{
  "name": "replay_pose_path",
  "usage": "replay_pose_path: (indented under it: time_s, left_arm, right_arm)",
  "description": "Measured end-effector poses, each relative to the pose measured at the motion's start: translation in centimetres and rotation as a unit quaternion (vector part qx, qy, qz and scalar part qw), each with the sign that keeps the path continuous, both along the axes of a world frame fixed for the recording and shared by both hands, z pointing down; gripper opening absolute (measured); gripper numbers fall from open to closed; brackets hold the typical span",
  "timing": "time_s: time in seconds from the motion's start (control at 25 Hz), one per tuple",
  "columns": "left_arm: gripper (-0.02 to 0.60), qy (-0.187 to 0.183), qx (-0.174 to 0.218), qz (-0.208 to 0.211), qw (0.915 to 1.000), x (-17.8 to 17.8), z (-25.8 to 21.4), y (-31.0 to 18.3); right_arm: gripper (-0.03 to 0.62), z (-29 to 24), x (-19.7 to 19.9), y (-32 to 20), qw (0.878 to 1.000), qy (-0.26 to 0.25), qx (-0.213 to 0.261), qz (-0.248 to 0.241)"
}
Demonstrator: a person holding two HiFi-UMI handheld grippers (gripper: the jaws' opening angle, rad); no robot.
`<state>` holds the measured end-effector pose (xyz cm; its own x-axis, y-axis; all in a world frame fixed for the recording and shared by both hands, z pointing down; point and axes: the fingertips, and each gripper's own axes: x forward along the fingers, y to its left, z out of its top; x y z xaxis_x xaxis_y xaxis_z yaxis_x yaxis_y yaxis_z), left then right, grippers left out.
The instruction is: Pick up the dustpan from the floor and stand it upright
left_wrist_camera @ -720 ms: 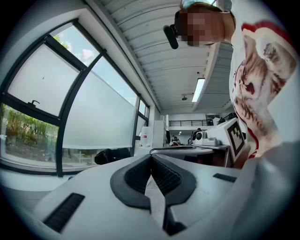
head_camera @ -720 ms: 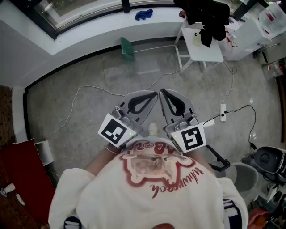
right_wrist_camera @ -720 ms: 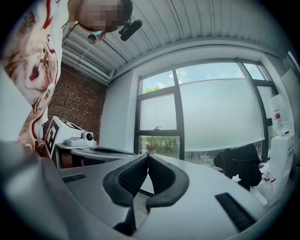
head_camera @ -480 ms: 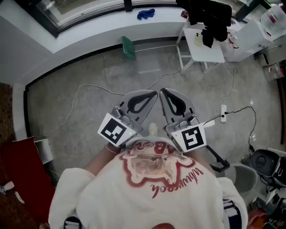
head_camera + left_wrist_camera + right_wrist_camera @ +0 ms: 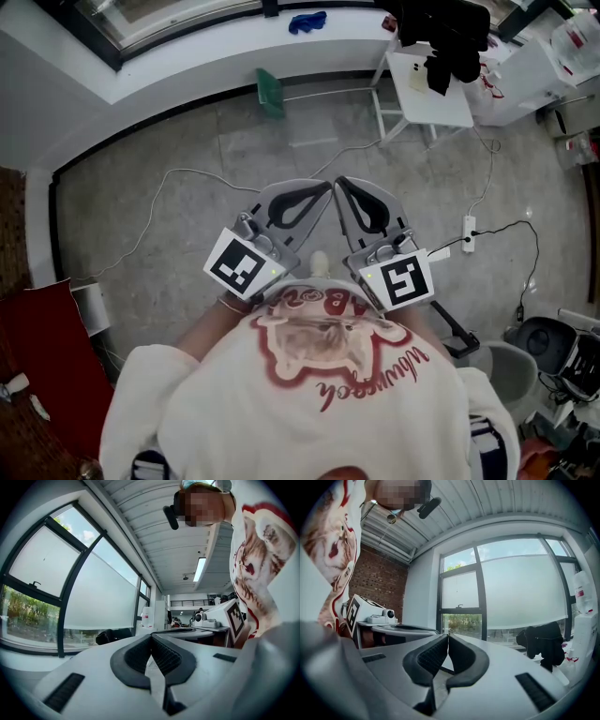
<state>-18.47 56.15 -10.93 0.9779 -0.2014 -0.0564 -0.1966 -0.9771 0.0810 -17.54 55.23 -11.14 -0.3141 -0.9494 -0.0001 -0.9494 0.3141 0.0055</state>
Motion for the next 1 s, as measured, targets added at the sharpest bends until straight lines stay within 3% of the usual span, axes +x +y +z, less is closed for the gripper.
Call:
replay_pose_path:
  time_s: [0.36, 0.76, 1.0]
  left_arm:
    - [0.020, 0.001, 0.004, -0.009, 0.9999, 2.6, 0.0, -0.4]
    - [0.018, 0.002, 0.001, -0.057, 0.9984, 3.7, 0.8, -1.6]
    - [0.020, 0.005, 0.002, -0.059, 0.9982, 4.7, 1.2, -5.2]
  right_arm:
    - [0.025, -0.4, 3.5, -0.1, 1.000, 0.010, 0.009, 0.010]
    - [0.025, 1.6, 5.1, -0.5, 0.999, 0.007, -0.011, -0.030]
    - [0.025, 1.8, 6.3, -4.0, 1.000, 0.009, -0.004, -0.029]
